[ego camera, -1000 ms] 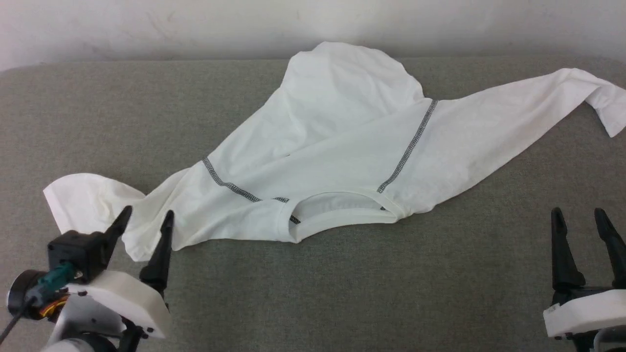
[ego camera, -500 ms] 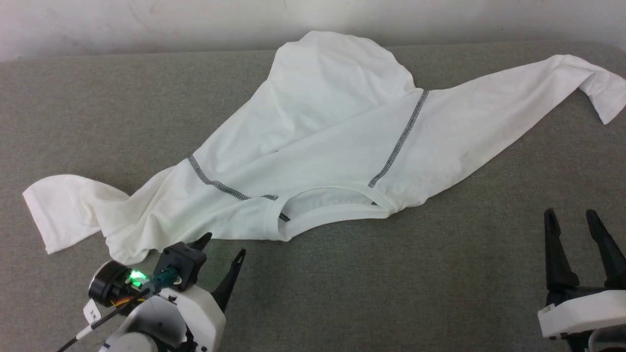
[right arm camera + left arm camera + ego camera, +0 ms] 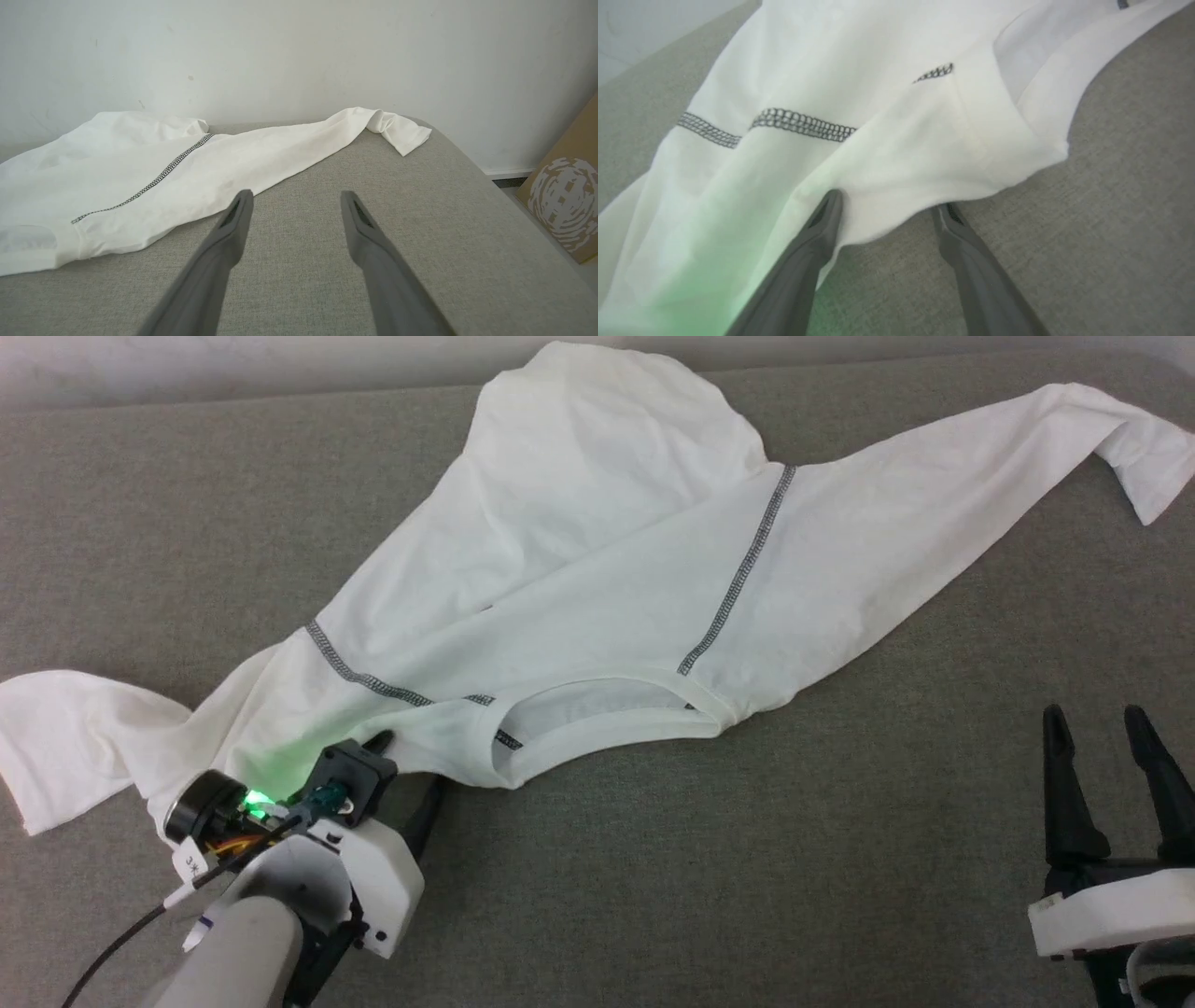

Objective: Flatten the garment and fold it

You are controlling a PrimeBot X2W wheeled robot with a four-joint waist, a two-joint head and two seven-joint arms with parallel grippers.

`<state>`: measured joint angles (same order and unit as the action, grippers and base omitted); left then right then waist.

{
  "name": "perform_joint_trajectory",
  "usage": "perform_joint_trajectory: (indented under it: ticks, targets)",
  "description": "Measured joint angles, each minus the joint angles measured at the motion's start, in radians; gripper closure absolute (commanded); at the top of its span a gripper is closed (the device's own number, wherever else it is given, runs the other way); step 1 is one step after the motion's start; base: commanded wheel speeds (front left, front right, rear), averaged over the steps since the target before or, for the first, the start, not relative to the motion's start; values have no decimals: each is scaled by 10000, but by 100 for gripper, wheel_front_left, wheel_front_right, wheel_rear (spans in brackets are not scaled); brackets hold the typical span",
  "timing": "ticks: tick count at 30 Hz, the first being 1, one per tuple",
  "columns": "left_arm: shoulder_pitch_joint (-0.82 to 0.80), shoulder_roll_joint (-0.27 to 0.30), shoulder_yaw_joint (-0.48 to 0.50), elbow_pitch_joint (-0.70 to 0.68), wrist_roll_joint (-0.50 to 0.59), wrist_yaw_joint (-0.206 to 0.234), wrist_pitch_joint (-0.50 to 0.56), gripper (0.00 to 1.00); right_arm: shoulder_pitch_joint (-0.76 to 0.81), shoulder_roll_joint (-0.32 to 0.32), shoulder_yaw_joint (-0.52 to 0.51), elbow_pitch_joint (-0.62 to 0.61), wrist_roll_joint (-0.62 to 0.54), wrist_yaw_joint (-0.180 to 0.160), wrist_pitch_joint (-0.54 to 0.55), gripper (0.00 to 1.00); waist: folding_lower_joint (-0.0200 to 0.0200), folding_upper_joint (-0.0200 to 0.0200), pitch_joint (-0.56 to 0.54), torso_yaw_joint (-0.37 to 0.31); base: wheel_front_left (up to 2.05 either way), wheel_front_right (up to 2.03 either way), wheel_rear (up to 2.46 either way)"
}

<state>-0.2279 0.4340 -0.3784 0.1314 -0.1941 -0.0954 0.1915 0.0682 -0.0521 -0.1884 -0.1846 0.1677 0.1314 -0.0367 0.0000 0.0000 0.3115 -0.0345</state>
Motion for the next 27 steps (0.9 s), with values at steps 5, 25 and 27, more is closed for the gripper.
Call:
perform_joint_trajectory:
  ticks: [5, 25, 27]
  targets:
    - [-228, -151, -104, 416, -165, -12, -109, 100, -17, -2, -4, -4, 0, 0, 2, 0, -1, 0, 95, -93, 0, 0, 0]
    - [1658, -798, 575, -1572, -2472, 443, -1028, 100, 47, -2, 86, 424, 276, 0, 44, 0, 0, 0, -903, 392, 0, 0, 0]
    - [2309, -694, 736, -2052, -2602, 648, -943, 100, 165, 2, 107, 476, 357, 0, 115, 0, -1, 0, -1038, 453, 0, 0, 0]
